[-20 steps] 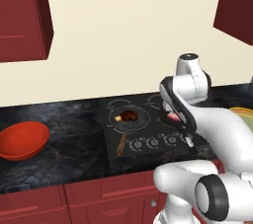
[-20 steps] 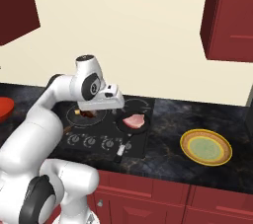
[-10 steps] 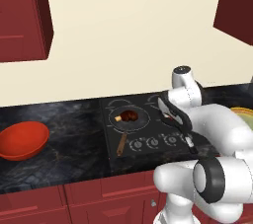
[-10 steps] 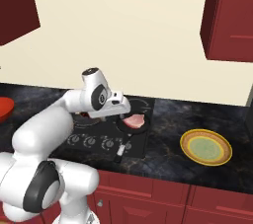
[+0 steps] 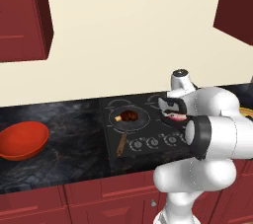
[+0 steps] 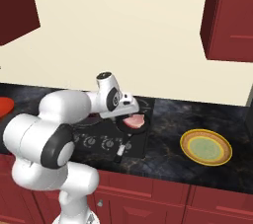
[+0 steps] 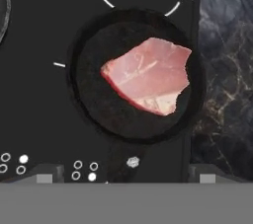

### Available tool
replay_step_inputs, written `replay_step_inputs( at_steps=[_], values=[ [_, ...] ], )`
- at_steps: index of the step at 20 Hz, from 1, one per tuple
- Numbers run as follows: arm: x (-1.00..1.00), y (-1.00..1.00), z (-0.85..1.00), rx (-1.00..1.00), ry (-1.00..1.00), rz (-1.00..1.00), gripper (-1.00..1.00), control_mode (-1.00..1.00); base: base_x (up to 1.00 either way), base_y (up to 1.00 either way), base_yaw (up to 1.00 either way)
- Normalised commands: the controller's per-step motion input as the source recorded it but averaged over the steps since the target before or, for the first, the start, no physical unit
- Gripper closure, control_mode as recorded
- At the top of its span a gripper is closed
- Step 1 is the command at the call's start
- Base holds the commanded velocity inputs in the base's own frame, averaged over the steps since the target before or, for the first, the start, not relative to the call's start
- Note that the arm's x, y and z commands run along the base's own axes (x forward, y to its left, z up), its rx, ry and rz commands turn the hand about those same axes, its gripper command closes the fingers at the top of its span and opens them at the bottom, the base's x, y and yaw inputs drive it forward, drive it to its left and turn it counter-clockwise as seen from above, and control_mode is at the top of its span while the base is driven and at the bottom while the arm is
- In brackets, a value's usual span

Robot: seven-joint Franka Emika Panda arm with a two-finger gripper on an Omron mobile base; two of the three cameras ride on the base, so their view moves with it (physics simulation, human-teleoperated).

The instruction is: Place one of the steaks on the plate and the other in the bowl. Then place the bowl in the fridge.

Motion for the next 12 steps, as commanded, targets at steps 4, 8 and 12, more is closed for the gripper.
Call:
replay_step_inputs(
  at_steps=[4,8,12],
  values=[
    [0.46,-0.13,-0.53,0.00,0.00,0.04,-1.00,-1.00,0.00,0.00,0.00],
    [0.46,-0.12,-0.54,0.00,0.00,0.04,-1.00,-1.00,0.00,0.00,0.00],
    [0.48,-0.17,-0.47,0.00,0.00,0.06,-1.00,-1.00,0.00,0.00,0.00]
  ],
)
